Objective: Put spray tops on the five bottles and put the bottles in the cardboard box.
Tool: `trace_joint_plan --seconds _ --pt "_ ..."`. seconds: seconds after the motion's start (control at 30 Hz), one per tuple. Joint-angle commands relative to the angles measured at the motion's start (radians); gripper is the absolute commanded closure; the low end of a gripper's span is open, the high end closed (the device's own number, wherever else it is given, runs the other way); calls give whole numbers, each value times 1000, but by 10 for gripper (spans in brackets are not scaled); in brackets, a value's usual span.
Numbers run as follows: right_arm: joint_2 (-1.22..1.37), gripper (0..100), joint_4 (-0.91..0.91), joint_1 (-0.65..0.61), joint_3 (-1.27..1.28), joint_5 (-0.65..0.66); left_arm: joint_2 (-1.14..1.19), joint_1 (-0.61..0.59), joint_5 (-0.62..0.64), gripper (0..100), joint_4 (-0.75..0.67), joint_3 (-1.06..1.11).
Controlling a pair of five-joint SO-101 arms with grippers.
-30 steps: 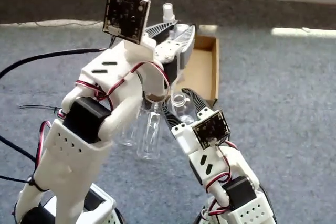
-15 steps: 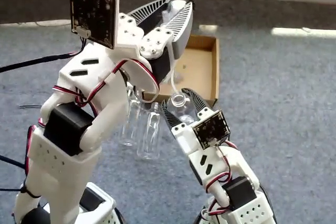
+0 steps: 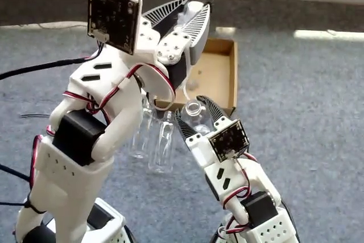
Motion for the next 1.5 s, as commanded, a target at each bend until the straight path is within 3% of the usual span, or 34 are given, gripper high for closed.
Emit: trace_joint_plan --seconds 0.0,0.33,0.57,0.7,0.97,1.4,1.47 --pt "-4 995 -19 -7 -10 -8 -4 4 0 994 -18 1" --pt "-10 995 -19 -5 -12 -9 -5 107 0 994 15 148" --pt "-10 995 -19 36 -19 -63 -68 96 0 994 9 300" --pt "-5 995 -19 45 -13 -78 -157 96 -8 994 -43 211" --pt "-4 995 -19 45 -12 -78 -166 47 -3 994 18 -44" --pt "-4 995 -19 45 -12 -78 -90 56 3 994 14 7" --pt "-4 995 -21 45 -12 -78 -79 56 51 994 14 4"
